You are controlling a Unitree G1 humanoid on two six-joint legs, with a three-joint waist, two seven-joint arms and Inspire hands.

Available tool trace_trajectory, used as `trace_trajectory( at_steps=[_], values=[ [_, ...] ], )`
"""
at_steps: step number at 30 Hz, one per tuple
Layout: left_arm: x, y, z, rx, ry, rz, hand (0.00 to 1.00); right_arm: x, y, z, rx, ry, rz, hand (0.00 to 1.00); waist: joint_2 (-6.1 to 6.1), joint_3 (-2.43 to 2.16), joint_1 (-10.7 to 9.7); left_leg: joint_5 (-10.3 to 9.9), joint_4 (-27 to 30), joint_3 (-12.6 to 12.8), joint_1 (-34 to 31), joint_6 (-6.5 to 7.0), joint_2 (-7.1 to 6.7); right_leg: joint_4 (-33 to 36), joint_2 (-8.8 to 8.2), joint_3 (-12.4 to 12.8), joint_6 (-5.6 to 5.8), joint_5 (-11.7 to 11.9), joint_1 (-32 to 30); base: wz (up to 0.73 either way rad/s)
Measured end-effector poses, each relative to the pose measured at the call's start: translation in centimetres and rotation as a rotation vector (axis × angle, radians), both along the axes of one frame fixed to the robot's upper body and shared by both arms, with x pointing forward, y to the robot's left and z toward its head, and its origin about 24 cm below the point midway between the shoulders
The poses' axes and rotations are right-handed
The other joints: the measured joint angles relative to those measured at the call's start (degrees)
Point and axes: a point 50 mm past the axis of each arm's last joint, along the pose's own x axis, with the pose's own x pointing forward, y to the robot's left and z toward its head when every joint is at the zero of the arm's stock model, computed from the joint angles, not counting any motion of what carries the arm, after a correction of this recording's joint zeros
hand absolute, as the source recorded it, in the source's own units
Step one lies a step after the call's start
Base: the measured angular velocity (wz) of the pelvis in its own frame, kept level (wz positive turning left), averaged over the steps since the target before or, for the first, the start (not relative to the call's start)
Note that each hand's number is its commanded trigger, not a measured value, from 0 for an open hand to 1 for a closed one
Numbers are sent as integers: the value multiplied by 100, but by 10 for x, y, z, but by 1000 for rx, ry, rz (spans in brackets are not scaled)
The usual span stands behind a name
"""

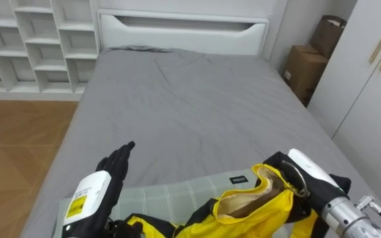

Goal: Hang clothes

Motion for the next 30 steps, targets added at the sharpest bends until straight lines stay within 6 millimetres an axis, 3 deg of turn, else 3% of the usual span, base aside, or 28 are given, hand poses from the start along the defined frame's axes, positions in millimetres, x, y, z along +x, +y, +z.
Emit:
trace_trajectory(
  at_steps=[6, 19, 25, 30],
  values=[
    [0, -12, 6, -16, -25, -37, 0, 0, 8, -3, 44, 14, -9, 100, -50, -38, -11, 0, 4, -10, -49, -1, 0, -6, 10, -4, 0, 0, -36, 0],
    [1, -19, 12, -30, -53, -58, 0, 0, 14, -6, 70, 17, -11, 100, -45, -38, -14, -1, 7, -18, 12, -2, 10, 5, 14, 10, 0, 0, 15, 0],
    [1, -19, 11, -32, -46, -57, 0, -8, 17, -16, 92, 47, -35, 100, 46, -17, -12, -58, 124, -6, -8, 2, 22, 11, 26, 23, -2, 1, 7, 0],
    [0, -26, 8, -44, -34, -71, 0, -18, 20, -28, 116, 89, -50, 100, 138, -28, -7, -236, 434, 142, -108, -15, 145, 151, 86, 69, -21, -27, -30, -11]
  ],
)
